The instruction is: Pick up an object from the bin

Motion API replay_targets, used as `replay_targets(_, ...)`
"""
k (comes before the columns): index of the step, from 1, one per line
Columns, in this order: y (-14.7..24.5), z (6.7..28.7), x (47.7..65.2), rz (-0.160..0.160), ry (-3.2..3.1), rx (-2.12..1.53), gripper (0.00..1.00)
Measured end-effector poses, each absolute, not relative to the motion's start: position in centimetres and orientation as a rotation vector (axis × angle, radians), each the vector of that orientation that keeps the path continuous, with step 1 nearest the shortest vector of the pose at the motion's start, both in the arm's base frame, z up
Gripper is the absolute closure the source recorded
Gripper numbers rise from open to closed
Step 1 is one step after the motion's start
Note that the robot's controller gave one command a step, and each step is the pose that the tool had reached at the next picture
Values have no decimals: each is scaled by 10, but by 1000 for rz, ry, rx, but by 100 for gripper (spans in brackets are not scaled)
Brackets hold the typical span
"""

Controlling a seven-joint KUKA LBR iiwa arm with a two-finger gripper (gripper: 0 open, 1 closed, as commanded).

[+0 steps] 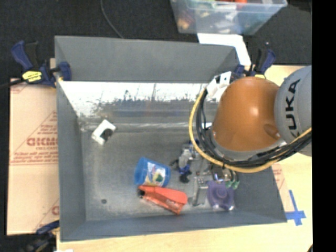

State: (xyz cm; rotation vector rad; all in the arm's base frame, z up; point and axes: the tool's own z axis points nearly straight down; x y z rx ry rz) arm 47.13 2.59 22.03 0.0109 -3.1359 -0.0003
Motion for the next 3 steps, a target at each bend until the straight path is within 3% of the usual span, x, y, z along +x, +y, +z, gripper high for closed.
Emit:
replay_targets(1,26,224,473,-2,-3144,9,0)
replay_targets(2,40,91,476,-5,-3153,-221,0)
replay_targets(3,38,100,472,0,-3135,-236,0)
